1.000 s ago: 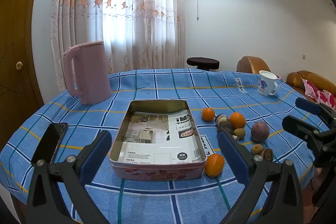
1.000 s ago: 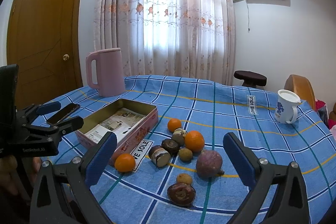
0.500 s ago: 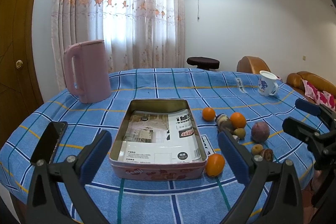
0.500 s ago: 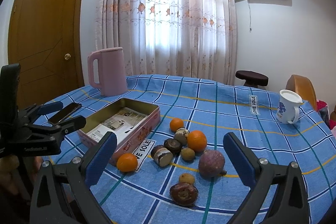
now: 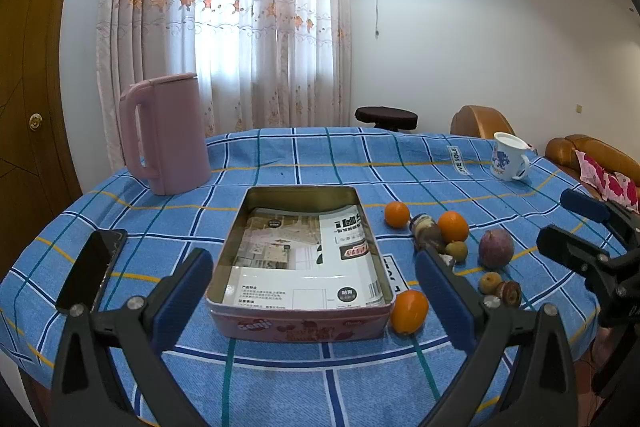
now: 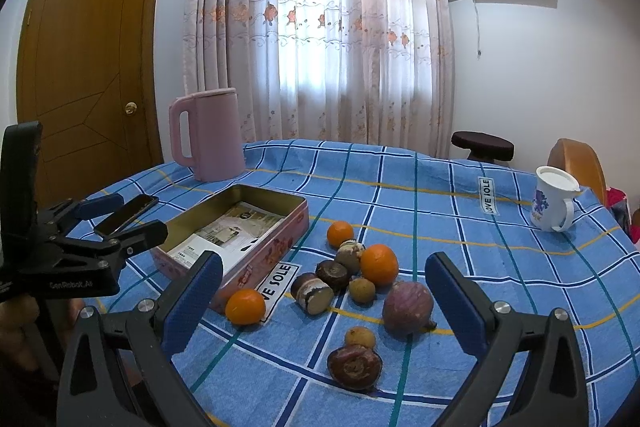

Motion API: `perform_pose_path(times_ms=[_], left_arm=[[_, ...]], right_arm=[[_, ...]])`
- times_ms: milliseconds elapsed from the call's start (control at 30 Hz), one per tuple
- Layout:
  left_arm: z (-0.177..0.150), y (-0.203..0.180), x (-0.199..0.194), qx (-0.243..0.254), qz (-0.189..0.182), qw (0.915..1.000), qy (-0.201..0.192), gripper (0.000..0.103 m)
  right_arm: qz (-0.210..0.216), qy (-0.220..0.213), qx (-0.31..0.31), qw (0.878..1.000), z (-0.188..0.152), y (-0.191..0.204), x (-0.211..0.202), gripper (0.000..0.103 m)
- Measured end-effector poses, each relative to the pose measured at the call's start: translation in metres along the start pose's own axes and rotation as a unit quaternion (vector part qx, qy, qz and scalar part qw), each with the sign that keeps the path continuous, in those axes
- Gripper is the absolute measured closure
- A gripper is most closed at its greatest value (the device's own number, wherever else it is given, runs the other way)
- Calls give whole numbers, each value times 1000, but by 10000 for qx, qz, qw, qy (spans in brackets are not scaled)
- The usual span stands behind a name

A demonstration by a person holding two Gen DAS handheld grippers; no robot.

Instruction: Organize fruits

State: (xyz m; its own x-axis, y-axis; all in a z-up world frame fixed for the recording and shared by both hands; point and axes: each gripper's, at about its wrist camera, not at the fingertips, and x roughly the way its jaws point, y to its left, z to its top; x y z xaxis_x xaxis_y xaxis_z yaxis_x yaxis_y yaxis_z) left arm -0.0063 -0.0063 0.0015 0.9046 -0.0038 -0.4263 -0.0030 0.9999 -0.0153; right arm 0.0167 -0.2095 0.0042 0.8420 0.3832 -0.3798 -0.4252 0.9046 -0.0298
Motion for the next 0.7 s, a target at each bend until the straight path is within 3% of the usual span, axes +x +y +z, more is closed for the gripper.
perform_pose_path(times_ms=[700], left_arm=[[-12, 1, 16, -42, 11, 9998, 198, 0]], right_arm=[[130, 109, 7, 9999, -6, 1, 8, 1]])
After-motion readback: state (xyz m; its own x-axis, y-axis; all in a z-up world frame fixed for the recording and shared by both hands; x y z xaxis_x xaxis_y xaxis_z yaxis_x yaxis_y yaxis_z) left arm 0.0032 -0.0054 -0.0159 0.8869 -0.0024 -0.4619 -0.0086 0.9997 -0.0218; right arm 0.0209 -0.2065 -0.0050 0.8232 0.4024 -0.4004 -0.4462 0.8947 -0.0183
